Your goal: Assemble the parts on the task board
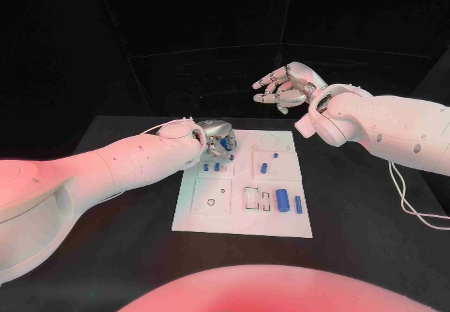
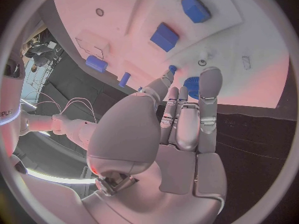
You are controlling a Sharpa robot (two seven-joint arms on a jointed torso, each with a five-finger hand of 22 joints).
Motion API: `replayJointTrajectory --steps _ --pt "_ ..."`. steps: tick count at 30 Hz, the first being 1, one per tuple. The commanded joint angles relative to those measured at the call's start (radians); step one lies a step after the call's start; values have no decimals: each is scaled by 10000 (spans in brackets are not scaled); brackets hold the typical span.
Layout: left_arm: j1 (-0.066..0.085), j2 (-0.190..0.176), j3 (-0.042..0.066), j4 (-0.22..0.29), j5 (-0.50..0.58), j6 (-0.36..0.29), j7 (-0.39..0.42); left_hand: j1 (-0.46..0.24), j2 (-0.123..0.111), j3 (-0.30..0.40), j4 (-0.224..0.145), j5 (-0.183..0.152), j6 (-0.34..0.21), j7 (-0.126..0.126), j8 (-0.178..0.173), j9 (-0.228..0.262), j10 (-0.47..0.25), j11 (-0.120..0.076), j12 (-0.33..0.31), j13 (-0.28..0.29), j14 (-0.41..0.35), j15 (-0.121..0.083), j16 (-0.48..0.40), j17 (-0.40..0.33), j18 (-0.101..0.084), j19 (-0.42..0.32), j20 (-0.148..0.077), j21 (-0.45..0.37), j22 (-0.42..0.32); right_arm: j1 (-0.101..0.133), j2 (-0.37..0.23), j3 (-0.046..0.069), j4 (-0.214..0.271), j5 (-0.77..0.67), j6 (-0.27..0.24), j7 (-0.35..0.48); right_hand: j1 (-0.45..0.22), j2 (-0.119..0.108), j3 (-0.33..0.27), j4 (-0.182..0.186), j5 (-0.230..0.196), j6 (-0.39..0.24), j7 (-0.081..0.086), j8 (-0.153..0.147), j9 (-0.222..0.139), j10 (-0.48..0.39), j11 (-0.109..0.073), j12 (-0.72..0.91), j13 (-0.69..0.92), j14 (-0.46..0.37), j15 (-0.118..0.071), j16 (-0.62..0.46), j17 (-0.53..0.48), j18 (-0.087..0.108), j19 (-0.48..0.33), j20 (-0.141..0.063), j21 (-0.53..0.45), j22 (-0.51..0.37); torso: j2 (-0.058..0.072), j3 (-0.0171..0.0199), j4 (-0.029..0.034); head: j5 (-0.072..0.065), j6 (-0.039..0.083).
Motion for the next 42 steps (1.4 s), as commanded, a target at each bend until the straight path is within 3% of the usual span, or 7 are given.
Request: replayJointTrajectory --steps 1,11,20,28,42 --pt "-3 44 9 -72 -370 329 28 -57 55 137 -13 -12 130 -7 -83 -33 148 -8 -98 -45 79 -7 70 32 -182 110 -9 146 142 20 13 6 2 -38 62 36 -55 -22 43 4 45 -29 -27 18 -11 66 -27 56 -10 69 -9 -62 10 121 61 8 -42 -4 4 2 3 -22 -2" --pt "-109 116 11 -126 -386 385 101 -232 -67 455 -102 -15 313 -23 -342 -153 475 -27 -509 -69 103 -28 124 -18 -243 180 -29 566 591 20 29 6 17 -47 29 68 -54 -21 46 3 45 -28 -27 18 -11 65 -27 57 -11 70 -9 -60 12 121 62 8 -42 -2 0 -2 15 -52 -2" --pt "-174 198 14 -173 -388 267 90 -323 -150 692 -182 -15 154 30 -702 -211 670 -13 -789 -55 128 -16 174 -22 -300 244 -21 920 972 20 47 6 19 -49 -2 91 -42 -17 73 -1 47 -25 -27 21 -10 63 -28 63 -20 78 -12 -46 33 118 73 6 -36 10 6 -1 -2 -71 -2" --pt "-211 278 15 -252 -388 287 65 -369 -128 833 -189 -14 142 41 -840 -209 795 -16 -900 -55 134 -19 186 -42 -312 256 -21 1019 1084 20 58 6 37 -50 5 83 -42 -17 73 -1 47 -25 -27 21 -10 63 -28 63 -20 78 -12 -46 33 118 73 6 -36 10 -2 19 -12 -113 -2" --pt "-231 446 19 -379 -387 380 19 -513 -169 1072 -190 -16 85 22 -1160 -202 997 -31 -1175 -54 144 -27 211 -72 -333 261 -23 1182 1280 21 61 7 62 -50 10 69 -42 -17 73 -1 47 -25 -27 21 -10 63 -28 63 -20 78 -12 -46 33 118 73 6 -36 10 -1 2 15 -174 -2"
